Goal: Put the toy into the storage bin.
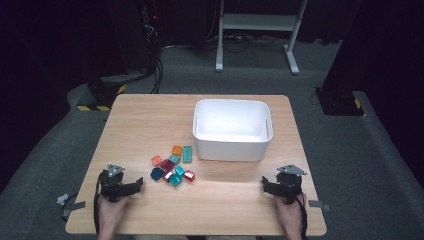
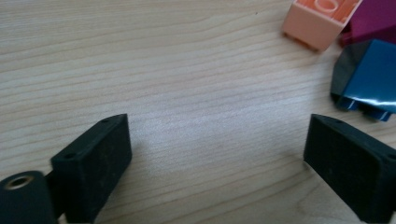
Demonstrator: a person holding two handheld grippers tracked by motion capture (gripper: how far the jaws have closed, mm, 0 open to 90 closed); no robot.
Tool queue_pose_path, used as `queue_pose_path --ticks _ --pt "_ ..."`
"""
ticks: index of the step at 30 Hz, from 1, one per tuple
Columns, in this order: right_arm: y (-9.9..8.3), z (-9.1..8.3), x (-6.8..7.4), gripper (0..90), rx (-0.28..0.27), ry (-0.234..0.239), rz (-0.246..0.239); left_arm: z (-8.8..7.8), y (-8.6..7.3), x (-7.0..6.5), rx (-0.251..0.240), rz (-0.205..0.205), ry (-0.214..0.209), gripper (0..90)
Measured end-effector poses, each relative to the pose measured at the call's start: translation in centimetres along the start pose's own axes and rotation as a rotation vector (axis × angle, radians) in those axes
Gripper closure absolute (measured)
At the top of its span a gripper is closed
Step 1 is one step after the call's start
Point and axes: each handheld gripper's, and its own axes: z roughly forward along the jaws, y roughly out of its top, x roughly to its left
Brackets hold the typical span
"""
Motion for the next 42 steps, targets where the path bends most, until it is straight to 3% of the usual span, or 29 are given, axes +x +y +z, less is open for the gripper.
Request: queue_pose_path --ticks 5,11,16,20,21,26,34,42 --pt "0.0 0.0 0.0 15.2 0.002 -0.001 0.001 -0.8 0.2 -0.3 -0.036 -0.011 -0.037 10.5" --pt "0.0 -0.1 0.1 15.5 0.001 0.0 -0.001 -1.6 0.3 -1.4 -0.084 0.014 -0.098 14.5" --pt "0.0 -0.1 0.1 15.5 0.001 0.002 -0.003 -1.7 0.7 -2.1 -0.092 0.054 -0.132 16.3" --pt "0.0 -0.1 0.1 15.6 0.001 0.002 -0.003 -1.5 1.0 -2.7 -0.095 0.064 -0.161 18.5" --pt "0.0 -0.1 0.1 15.6 0.001 0.002 -0.003 -1.3 1.1 -2.9 -0.086 0.074 -0.187 21.2" --pt "0.0 -0.1 0.1 15.6 0.001 0.002 -0.003 -0.9 1.4 -3.4 -0.076 0.084 -0.2 23.7" --pt "0.0 -0.1 0.1 15.6 0.001 0.002 -0.003 -0.1 2.2 -4.5 -0.07 0.137 -0.227 25.4" --pt "0.0 -0.1 0.1 15.6 0.001 0.002 -0.003 0.6 2.5 -4.7 -0.07 0.131 -0.232 34.9"
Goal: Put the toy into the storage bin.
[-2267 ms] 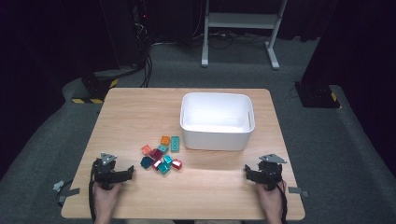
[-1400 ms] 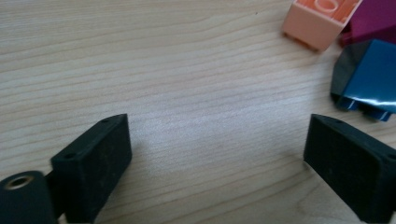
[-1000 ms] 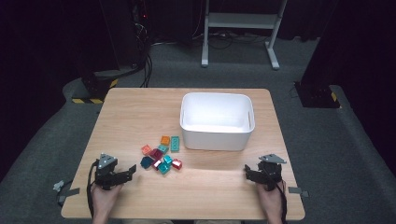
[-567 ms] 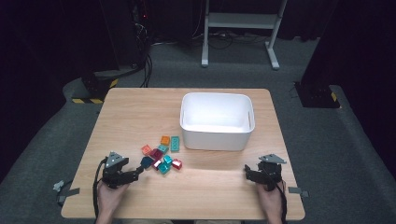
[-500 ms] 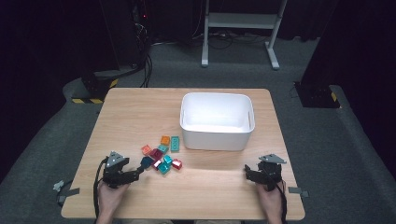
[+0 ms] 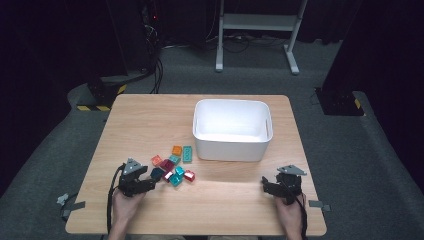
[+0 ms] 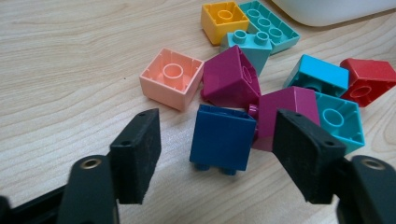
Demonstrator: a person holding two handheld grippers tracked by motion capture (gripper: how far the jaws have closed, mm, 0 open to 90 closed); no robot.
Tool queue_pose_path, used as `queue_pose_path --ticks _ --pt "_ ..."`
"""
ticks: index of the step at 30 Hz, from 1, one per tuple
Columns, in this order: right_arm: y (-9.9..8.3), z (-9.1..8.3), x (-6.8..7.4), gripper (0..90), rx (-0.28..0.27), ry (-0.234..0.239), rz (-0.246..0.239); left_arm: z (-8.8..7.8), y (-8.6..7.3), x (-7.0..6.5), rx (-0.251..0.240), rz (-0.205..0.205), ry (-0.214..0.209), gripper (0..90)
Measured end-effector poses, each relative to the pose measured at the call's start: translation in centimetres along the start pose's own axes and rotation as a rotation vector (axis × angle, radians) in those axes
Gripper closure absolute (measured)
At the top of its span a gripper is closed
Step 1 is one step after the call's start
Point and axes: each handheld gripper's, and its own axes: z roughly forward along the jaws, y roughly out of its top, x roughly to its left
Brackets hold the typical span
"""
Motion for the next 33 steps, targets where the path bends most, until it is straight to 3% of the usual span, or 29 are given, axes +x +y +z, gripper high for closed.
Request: queue_pose_path --ticks 6,19,33 --pt "0.0 0.0 0.0 15.6 0.0 0.0 0.0 0.3 0.1 -0.2 -0.003 0.028 0.005 43.3" --pt "0.0 0.0 0.0 15.8 -0.002 0.0 0.0 1.1 0.3 -0.5 0.015 0.047 -0.005 56.6" --pt "0.0 0.0 0.0 15.7 -0.002 0.0 0.0 -0.1 0.7 -0.7 0.006 0.055 -0.006 58.5"
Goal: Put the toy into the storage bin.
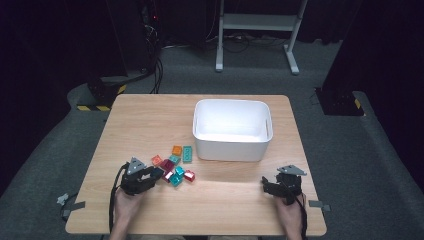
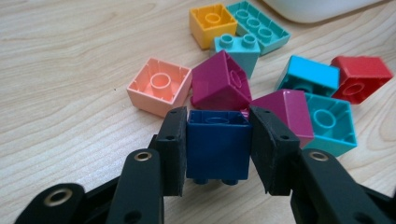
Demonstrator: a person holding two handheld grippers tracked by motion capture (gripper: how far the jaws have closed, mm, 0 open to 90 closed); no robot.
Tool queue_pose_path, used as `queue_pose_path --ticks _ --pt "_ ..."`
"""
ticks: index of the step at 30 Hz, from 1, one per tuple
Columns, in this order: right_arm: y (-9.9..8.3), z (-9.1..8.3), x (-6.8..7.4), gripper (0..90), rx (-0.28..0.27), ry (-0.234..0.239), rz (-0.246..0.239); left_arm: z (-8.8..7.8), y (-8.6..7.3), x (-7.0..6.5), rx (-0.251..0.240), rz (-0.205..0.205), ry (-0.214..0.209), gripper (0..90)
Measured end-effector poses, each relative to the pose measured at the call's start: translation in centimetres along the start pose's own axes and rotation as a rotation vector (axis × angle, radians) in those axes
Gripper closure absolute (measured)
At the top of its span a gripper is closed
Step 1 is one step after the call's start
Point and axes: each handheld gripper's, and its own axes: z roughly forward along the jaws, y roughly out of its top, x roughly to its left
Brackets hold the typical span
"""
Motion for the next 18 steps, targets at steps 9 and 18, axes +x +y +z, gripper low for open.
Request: queue_pose_path --ticks 9,18 --pt "0.0 0.0 0.0 15.8 0.0 0.0 0.002 -1.1 1.4 -0.2 -0.006 -0.009 -0.012 58.6" --pt "0.0 0.0 0.1 16.1 -0.001 0.0 0.002 -2.5 3.9 0.1 -0.029 -0.028 -0.057 58.6"
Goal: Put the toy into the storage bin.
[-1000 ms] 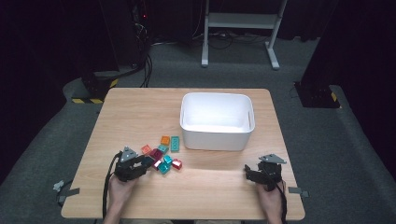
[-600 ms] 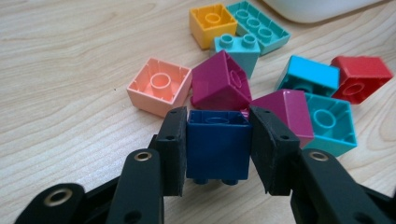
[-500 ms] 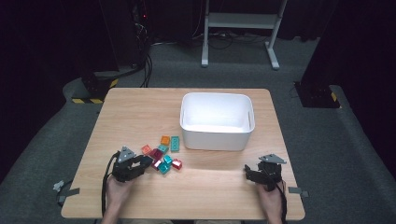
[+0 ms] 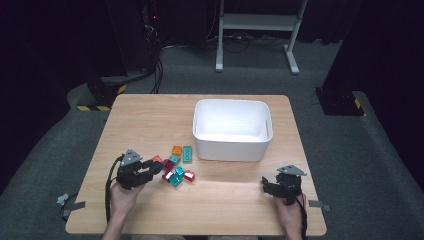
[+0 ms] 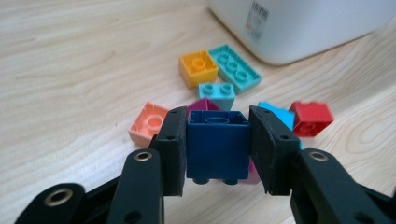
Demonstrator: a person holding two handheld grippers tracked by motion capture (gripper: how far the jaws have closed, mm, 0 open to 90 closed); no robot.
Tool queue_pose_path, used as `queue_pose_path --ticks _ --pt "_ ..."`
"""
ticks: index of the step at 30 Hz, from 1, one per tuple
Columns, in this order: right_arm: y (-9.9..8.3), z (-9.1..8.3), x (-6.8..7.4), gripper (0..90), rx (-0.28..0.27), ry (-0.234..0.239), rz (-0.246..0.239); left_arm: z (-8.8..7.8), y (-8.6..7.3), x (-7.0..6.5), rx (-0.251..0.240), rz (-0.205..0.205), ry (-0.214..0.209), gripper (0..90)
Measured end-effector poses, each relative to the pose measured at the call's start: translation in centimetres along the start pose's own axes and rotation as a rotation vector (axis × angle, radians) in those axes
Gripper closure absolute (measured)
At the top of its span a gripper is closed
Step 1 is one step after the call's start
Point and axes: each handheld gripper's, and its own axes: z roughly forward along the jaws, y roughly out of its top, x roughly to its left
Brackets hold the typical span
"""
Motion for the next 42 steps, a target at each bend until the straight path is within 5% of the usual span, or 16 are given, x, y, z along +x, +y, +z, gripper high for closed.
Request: queue_pose_path --ticks 24,42 --pt "0.0 -0.1 0.1 16.8 -0.002 0.009 -0.012 0.2 9.0 -0.5 -0.065 -0.003 -0.121 58.6" --pt "-0.1 -0.1 0.1 16.8 -0.002 0.01 -0.013 3.0 14.2 -1.7 -0.064 0.007 -0.196 58.6"
